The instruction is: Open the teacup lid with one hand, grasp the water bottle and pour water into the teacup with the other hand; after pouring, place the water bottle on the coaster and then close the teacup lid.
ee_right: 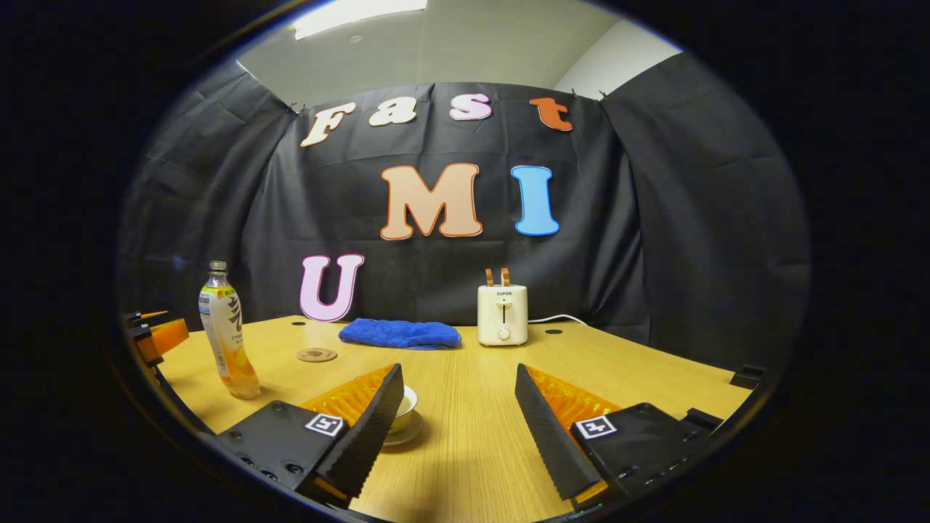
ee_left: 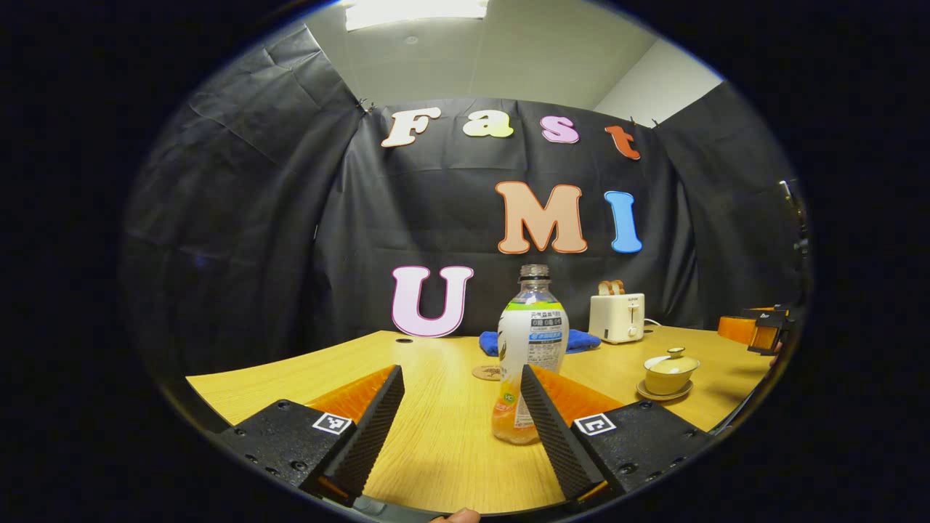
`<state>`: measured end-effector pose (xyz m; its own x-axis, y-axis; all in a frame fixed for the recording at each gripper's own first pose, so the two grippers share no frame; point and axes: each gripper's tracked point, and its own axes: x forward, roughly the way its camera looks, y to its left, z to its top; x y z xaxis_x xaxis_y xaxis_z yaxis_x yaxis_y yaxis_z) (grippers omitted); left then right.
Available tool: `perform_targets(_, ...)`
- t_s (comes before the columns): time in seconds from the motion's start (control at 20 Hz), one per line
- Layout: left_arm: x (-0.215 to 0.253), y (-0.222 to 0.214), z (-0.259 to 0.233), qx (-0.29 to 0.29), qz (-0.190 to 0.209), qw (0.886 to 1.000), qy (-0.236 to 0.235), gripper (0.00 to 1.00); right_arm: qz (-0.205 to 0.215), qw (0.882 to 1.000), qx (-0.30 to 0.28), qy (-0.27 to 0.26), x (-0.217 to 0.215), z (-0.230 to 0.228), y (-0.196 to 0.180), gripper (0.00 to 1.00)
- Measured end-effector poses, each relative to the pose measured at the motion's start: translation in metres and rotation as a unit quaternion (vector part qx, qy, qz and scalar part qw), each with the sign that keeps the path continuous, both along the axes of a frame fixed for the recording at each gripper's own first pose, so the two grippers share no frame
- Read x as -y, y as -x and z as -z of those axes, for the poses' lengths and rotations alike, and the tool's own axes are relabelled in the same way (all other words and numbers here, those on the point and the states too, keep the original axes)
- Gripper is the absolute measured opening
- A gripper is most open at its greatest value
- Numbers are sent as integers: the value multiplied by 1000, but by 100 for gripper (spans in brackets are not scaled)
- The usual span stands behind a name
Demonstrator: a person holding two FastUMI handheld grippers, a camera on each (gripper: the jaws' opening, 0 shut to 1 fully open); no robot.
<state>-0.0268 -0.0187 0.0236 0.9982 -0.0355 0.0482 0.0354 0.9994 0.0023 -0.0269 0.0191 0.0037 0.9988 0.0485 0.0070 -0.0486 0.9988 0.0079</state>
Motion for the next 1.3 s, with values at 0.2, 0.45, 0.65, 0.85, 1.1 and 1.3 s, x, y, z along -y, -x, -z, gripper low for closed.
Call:
perform_targets(0.2,10,3,-1,0,11,1000,6,94,-2,1000,5,-4,2,-3,2,100)
perform_targets(0.45,20,5,-3,-1,24,1000,11,94,-6,1000,6,-9,1,-5,3,94)
perform_targets(0.65,22,5,-3,-1,29,1000,10,95,-34,999,3,-17,-14,-12,-1,94)
perform_targets(0.85,22,5,-3,-2,29,999,14,95,-76,997,-11,-2,-38,-10,-12,94)
perform_targets(1.1,19,5,-5,1,28,1000,7,95,-109,993,-42,15,-66,7,-27,99)
perform_targets(1.3,14,7,-4,1,21,1000,4,95,-133,989,-55,25,-86,16,-33,100)
